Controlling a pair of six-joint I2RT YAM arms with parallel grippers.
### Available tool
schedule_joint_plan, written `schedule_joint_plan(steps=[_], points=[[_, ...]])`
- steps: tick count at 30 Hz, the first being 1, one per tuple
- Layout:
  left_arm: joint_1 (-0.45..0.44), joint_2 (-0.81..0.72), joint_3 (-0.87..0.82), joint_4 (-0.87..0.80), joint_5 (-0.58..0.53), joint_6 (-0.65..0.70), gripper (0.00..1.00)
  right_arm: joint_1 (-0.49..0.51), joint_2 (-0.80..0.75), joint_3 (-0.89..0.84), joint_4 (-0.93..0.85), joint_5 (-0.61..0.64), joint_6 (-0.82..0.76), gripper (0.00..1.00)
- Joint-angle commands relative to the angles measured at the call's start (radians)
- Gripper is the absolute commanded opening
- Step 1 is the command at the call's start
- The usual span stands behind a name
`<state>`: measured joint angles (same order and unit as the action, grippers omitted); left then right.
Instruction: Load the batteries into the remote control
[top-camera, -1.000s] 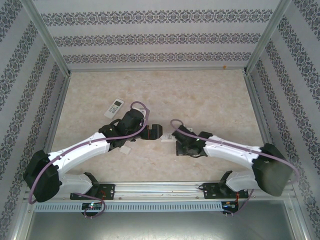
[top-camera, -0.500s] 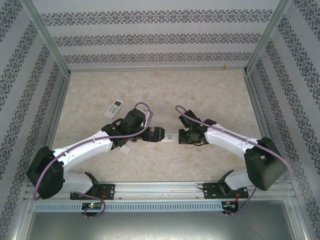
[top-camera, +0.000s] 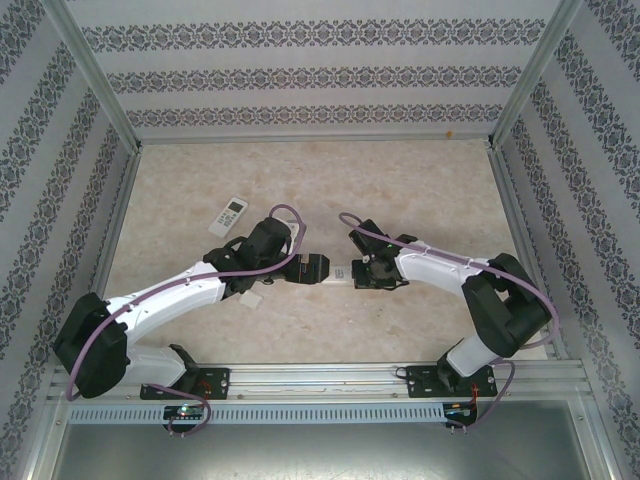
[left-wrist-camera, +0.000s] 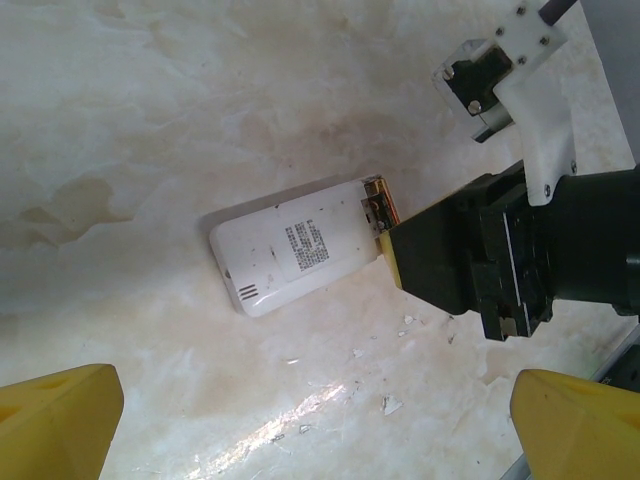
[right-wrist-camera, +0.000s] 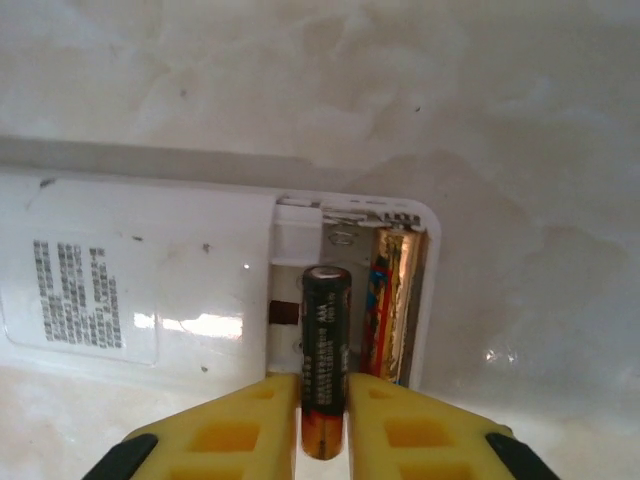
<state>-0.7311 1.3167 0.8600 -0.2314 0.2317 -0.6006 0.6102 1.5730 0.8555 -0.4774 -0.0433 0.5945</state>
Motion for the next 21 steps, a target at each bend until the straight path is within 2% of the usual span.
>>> schedule_joint_plan(steps=[1,4,7,11,14,21], points=[[0.008,0.025,0.005,0.018,-0.02,0.026,1.0,-0.007,-0.001,0.022,-0.002,0.01,-0.01,0.23],[0.01,0.073,0.017,-0.031,-0.073,0.013,1.0,-0.007,-0.026,0.025,-0.013,0.021,-0.011,0.23],[0.015,0.142,0.04,-0.048,-0.07,0.006,1.0,-0.009,-0.04,0.026,-0.024,0.026,-0.015,0.22],[0.021,0.233,0.08,-0.036,-0.032,0.004,0.94,-0.01,-0.037,0.021,-0.024,0.03,-0.022,0.19],[0.024,0.306,0.13,-0.044,-0.007,0.016,0.86,-0.012,-0.023,0.024,-0.018,0.023,-0.024,0.17],[0.025,0.445,0.218,-0.081,0.021,0.048,0.75,-0.015,-0.007,0.031,-0.012,0.034,-0.036,0.17]])
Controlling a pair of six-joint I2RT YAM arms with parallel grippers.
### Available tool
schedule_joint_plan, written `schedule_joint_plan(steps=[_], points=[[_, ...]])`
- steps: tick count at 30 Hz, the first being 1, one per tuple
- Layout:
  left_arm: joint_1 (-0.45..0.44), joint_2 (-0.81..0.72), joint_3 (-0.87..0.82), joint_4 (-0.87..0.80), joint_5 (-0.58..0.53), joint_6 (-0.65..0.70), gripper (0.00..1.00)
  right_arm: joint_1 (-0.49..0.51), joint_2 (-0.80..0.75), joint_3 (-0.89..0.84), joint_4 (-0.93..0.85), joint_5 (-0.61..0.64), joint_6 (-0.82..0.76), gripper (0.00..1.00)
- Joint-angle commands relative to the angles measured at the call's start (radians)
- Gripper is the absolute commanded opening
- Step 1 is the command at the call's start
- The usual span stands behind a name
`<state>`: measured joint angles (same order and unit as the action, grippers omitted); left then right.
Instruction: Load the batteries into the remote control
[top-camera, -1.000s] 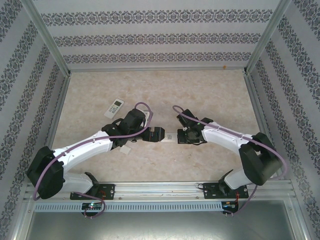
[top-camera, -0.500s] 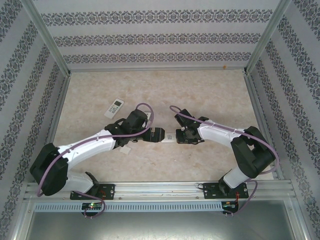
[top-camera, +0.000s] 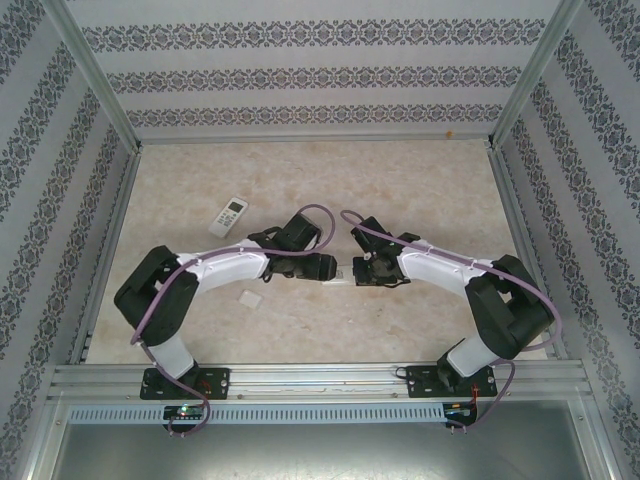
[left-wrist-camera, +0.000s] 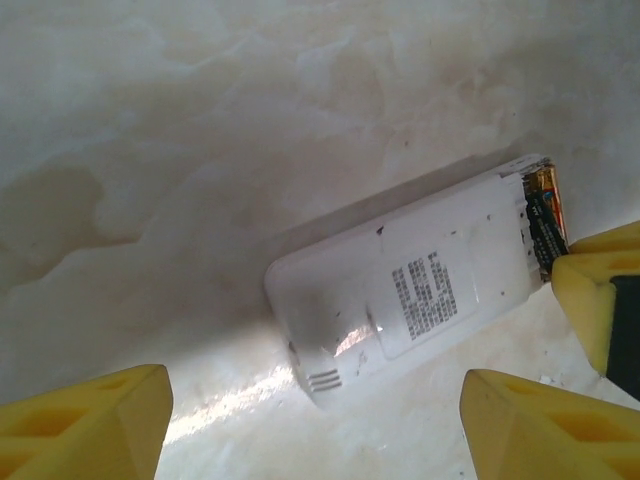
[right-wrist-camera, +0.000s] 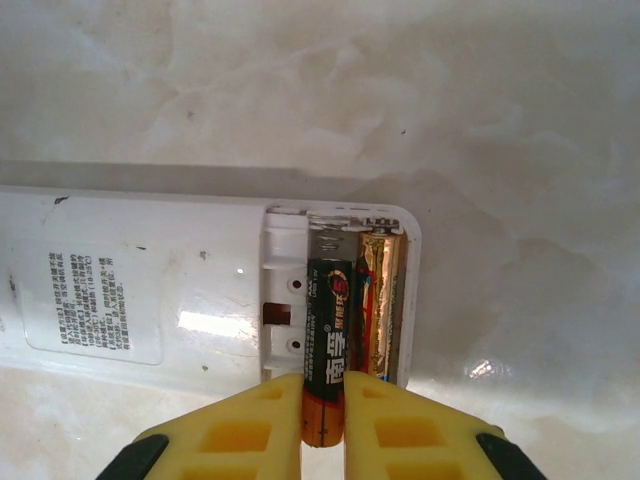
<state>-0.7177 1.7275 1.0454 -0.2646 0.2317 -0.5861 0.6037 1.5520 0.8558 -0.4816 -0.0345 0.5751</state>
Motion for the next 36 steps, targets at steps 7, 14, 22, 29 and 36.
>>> schedule_joint_plan(steps=[7,14,22,29,36], points=[[0.013,0.121,0.059,-0.035,0.045,0.044,0.63,-0.006,0.046,0.026,0.025,0.048,-0.043,0.1],[0.012,0.191,0.073,-0.074,-0.001,0.069,0.47,0.018,0.071,0.014,0.076,0.153,-0.066,0.03],[0.012,0.173,0.064,-0.077,-0.034,0.078,0.46,0.054,0.17,0.005,0.116,0.193,-0.071,0.0],[0.012,0.168,0.055,-0.068,-0.038,0.076,0.47,0.038,0.151,-0.062,0.209,0.137,-0.038,0.04],[0.012,0.157,0.048,-0.055,-0.028,0.069,0.47,0.023,0.04,-0.055,0.194,0.096,-0.033,0.17]])
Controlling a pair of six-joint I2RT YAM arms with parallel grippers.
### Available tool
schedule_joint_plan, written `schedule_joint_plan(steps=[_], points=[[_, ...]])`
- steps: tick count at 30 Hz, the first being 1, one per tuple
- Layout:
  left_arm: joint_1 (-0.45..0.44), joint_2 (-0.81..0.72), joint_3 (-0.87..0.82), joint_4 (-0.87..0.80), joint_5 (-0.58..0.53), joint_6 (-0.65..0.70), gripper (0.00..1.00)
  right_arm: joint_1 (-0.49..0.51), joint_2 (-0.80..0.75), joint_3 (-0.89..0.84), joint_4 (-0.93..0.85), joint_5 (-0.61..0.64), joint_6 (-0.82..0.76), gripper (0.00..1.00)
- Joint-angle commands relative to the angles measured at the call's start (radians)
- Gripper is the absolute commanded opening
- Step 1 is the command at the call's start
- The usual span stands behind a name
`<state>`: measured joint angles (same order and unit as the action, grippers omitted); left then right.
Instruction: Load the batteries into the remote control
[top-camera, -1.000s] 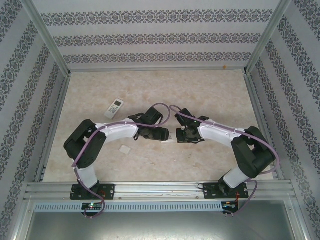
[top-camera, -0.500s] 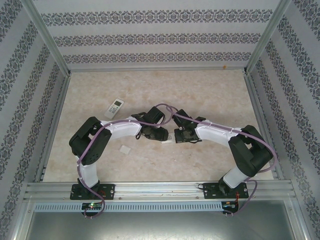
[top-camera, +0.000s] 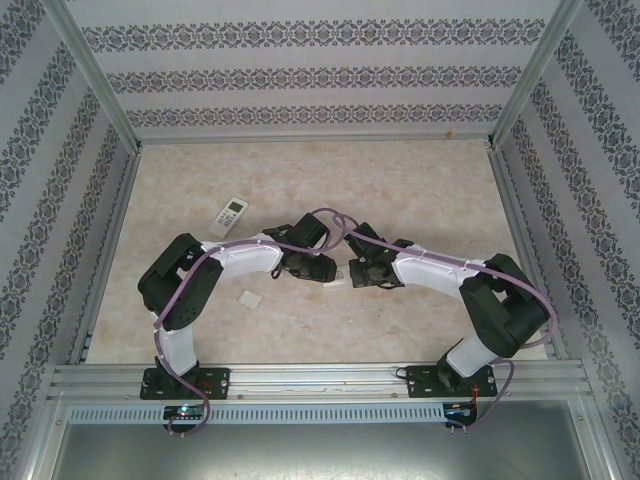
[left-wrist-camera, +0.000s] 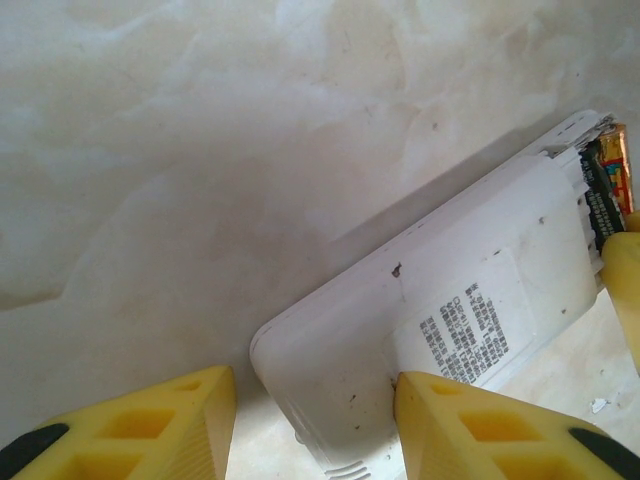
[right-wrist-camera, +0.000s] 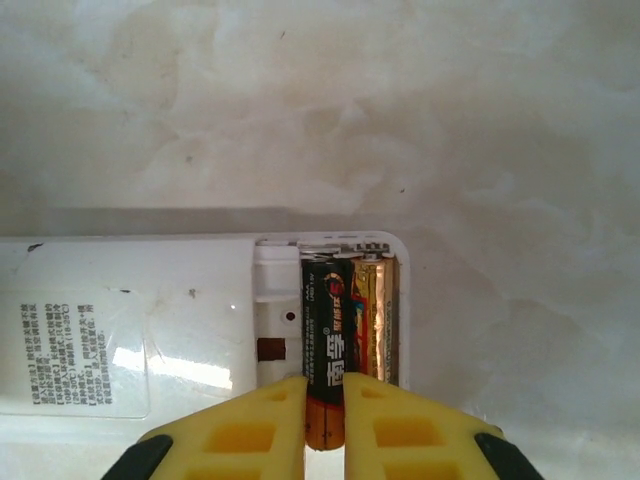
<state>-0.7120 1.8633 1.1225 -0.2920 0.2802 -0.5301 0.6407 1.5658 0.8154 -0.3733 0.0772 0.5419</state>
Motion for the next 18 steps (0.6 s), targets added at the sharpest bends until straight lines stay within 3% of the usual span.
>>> schedule_joint_plan(steps=[1,8,18], points=[[0.008,0.022,-0.027,-0.029,-0.076,0.014,0.47,-0.015,0.011,-0.003,0.07,-0.007,-0.005,0.17],[0.006,0.015,-0.028,-0.029,-0.078,0.011,0.47,-0.035,-0.032,0.051,-0.004,0.015,-0.041,0.27],[0.007,0.014,-0.024,-0.036,-0.079,0.009,0.46,-0.043,-0.075,0.041,-0.032,-0.027,-0.013,0.25]])
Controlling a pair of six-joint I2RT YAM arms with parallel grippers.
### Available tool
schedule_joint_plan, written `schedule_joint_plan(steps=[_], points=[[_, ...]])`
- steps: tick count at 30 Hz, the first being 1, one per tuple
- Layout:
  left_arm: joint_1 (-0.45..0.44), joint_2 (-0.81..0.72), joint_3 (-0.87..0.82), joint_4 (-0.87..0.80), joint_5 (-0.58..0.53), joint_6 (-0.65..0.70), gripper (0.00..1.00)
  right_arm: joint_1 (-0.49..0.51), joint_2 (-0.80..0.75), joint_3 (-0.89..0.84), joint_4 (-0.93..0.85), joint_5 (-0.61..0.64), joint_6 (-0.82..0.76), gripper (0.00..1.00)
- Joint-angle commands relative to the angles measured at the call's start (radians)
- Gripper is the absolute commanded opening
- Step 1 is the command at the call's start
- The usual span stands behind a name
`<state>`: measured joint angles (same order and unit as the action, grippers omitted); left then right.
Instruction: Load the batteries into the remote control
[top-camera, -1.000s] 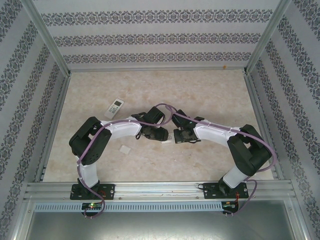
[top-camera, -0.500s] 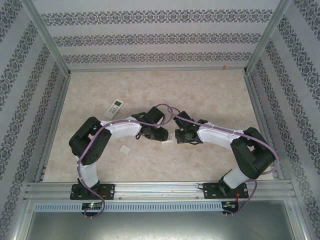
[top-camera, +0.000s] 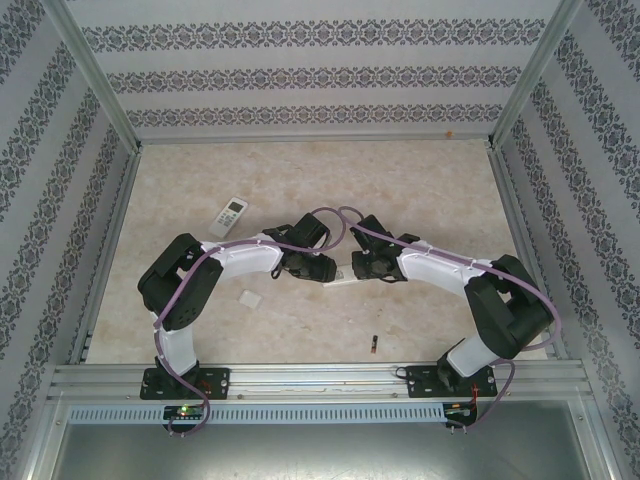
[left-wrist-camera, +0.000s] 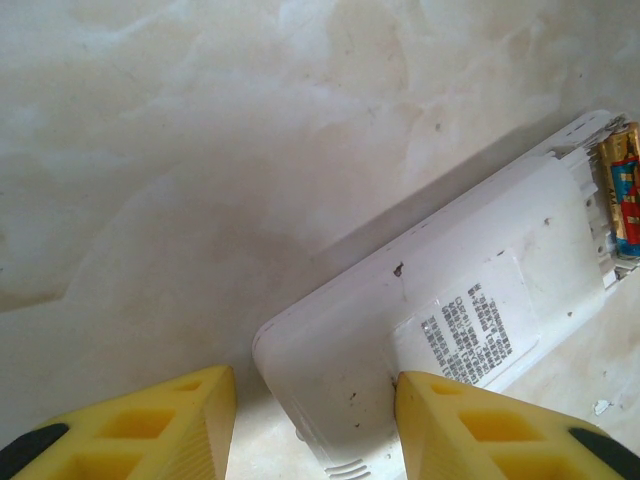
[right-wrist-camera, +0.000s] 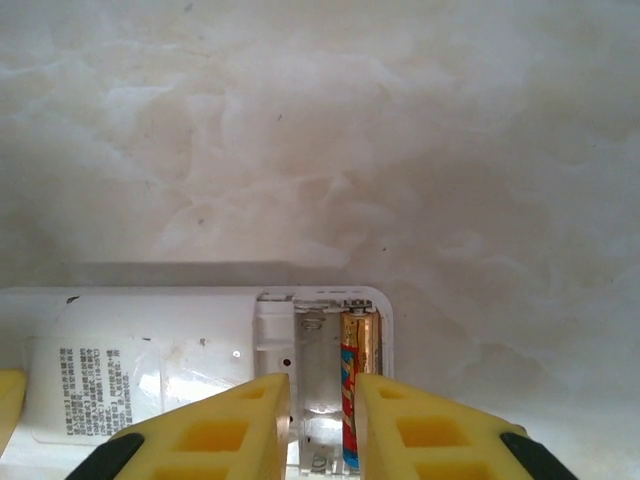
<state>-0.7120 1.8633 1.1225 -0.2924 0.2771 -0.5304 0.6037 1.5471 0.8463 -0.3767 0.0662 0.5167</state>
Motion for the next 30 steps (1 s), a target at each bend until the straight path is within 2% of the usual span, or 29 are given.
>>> schedule_joint_plan(steps=[1,4,7,12,15,17,20,21,25,28,30], points=[[0.006,0.009,-0.025,-0.035,-0.079,0.007,0.47,-0.004,-0.085,0.002,-0.04,-0.019,0.028,0.26],[0.006,-0.023,-0.039,-0.022,-0.088,-0.002,0.5,0.009,-0.226,-0.073,-0.121,0.025,0.191,0.31],[0.006,-0.072,-0.061,0.0,-0.099,-0.008,0.58,0.094,-0.402,-0.226,-0.155,0.012,0.377,0.36],[0.006,-0.158,-0.087,0.044,-0.094,-0.013,0.81,0.223,-0.575,-0.357,-0.321,-0.023,0.611,0.38],[0.006,-0.203,-0.099,0.058,-0.097,-0.005,0.9,0.248,-0.569,-0.38,-0.425,-0.032,0.706,0.39],[0.006,-0.225,-0.103,0.057,-0.101,-0.006,0.93,0.248,-0.532,-0.368,-0.486,-0.034,0.716,0.44],[0.006,-0.247,-0.115,0.067,-0.097,-0.013,0.94,0.249,-0.464,-0.351,-0.503,-0.07,0.704,0.57],[0.007,-0.253,-0.12,0.07,-0.097,-0.016,0.95,0.251,-0.44,-0.354,-0.491,-0.096,0.7,0.58],[0.006,-0.262,-0.131,0.069,-0.105,-0.015,0.97,0.291,-0.38,-0.391,-0.42,-0.183,0.768,0.52],[0.007,-0.264,-0.129,0.065,-0.111,-0.008,0.97,0.332,-0.395,-0.405,-0.401,-0.197,0.823,0.41],[0.006,-0.262,-0.124,0.06,-0.116,-0.004,0.98,0.345,-0.42,-0.4,-0.42,-0.196,0.841,0.39]])
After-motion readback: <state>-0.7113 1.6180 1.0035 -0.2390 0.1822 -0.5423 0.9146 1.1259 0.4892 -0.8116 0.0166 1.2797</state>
